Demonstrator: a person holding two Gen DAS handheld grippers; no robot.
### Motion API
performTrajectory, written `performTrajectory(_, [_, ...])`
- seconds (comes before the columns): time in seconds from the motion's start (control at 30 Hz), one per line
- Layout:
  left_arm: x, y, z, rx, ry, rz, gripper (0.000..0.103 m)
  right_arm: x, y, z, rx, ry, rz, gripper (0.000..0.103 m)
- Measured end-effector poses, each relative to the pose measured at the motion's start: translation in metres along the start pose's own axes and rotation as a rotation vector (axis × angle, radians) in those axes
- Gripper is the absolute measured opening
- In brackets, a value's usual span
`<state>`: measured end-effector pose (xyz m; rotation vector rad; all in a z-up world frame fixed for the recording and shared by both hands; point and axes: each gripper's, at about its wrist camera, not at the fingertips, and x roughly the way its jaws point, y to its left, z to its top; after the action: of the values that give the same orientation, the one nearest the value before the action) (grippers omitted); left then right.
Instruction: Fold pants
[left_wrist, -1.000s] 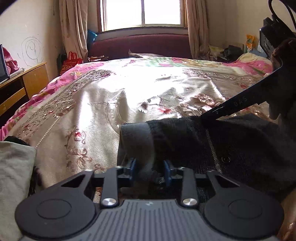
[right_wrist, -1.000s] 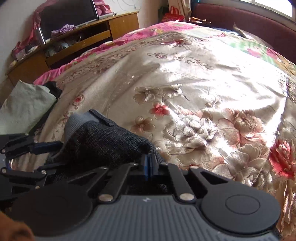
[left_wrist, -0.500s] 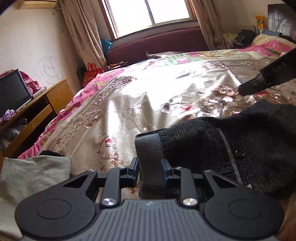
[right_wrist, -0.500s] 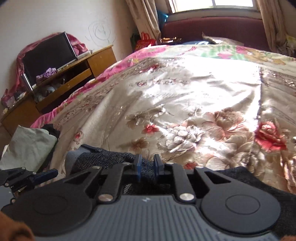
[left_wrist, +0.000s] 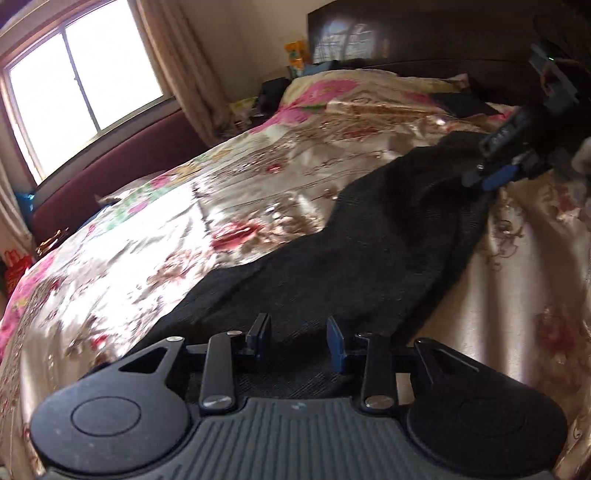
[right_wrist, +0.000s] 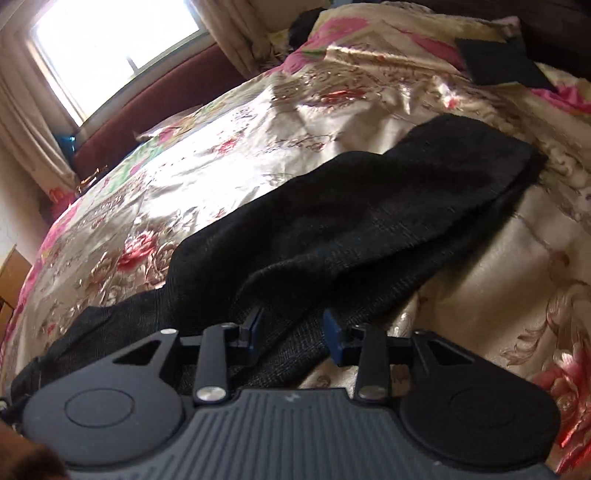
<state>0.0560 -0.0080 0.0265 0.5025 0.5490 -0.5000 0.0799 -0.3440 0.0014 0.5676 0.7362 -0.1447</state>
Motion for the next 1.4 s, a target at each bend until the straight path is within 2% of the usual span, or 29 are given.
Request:
performTrajectory(0.13, [0.028, -0.052, 0.031, 0.108, -0.009, -0.108, 0.053, 0.016, -0.029, 0.009, 0.126, -0.037, 0.048, 0.041])
performTrajectory(0.23, [0.045, -0.072, 0.042, 0.159, -0.009, -0.111, 0.053, 0.024, -0.042, 0.013, 0.19, -0.047, 0.094, 0.041])
performTrajectory(0.3, [0.057, -0.076, 0.044, 0.166, 0.011, -0.097, 0.053, 0.027, -0.043, 0.014, 0.18, -0.06, 0.117, 0.041])
performTrajectory(0.33, [0.062, -0.076, 0.045, 0.163, 0.026, -0.095, 0.053, 0.028, -0.042, 0.015, 0.173, -0.068, 0.126, 0.038])
performTrajectory(0.4, [0.069, -0.073, 0.045, 0.153, 0.059, -0.092, 0.053, 0.026, -0.042, 0.016, 0.175, -0.076, 0.162, 0.007])
performTrajectory(0.43, [0.07, -0.071, 0.045, 0.147, 0.066, -0.097, 0.052, 0.024, -0.044, 0.018, 0.19, -0.074, 0.184, 0.006])
performTrajectory(0.5, [0.067, -0.07, 0.047, 0.147, 0.074, -0.109, 0.037, 0.016, -0.049, 0.02, 0.231, -0.073, 0.221, 0.005])
performTrajectory(0.57, [0.057, -0.069, 0.048, 0.142, 0.058, -0.131, 0.036, -0.001, -0.055, 0.022, 0.253, -0.088, 0.258, 0.002])
performTrajectory(0.67, [0.05, -0.072, 0.047, 0.144, 0.042, -0.131, 0.036, -0.022, -0.062, 0.026, 0.201, -0.126, 0.194, 0.002])
performTrajectory(0.73, [0.059, -0.076, 0.046, 0.147, 0.066, -0.133, 0.037, -0.019, -0.076, 0.026, 0.231, -0.094, 0.147, 0.004])
performTrajectory(0.77, [0.062, -0.077, 0.046, 0.137, 0.076, -0.137, 0.038, -0.014, -0.081, 0.025, 0.261, -0.065, 0.148, 0.009])
performTrajectory(0.83, [0.063, -0.079, 0.047, 0.133, 0.066, -0.141, 0.041, -0.008, -0.083, 0.02, 0.295, -0.048, 0.187, 0.009])
performTrajectory(0.9, [0.064, -0.082, 0.047, 0.155, 0.045, -0.134, 0.054, -0.003, -0.079, 0.015, 0.314, -0.046, 0.228, 0.013])
performTrajectory(0.93, [0.067, -0.084, 0.048, 0.163, 0.042, -0.129, 0.056, 0.0, -0.076, 0.014, 0.318, -0.048, 0.243, 0.016])
performTrajectory(1.0, [0.072, -0.087, 0.048, 0.174, 0.046, -0.13, 0.057, 0.012, -0.071, 0.016, 0.334, -0.044, 0.241, 0.042])
performTrajectory(1.1, [0.077, -0.09, 0.051, 0.17, 0.041, -0.128, 0.057, 0.032, -0.065, 0.018, 0.378, -0.018, 0.285, 0.043])
performTrajectory(1.17, [0.081, -0.09, 0.053, 0.151, 0.046, -0.132, 0.057, 0.047, -0.053, 0.019, 0.363, 0.005, 0.293, 0.042])
performTrajectory(1.27, [0.08, -0.088, 0.056, 0.155, 0.05, -0.129, 0.057, 0.062, -0.038, 0.018, 0.311, 0.073, 0.256, 0.006])
performTrajectory(1.4, [0.066, -0.084, 0.059, 0.172, 0.006, -0.139, 0.057, 0.028, -0.043, 0.018, 0.304, 0.046, 0.336, 0.005])
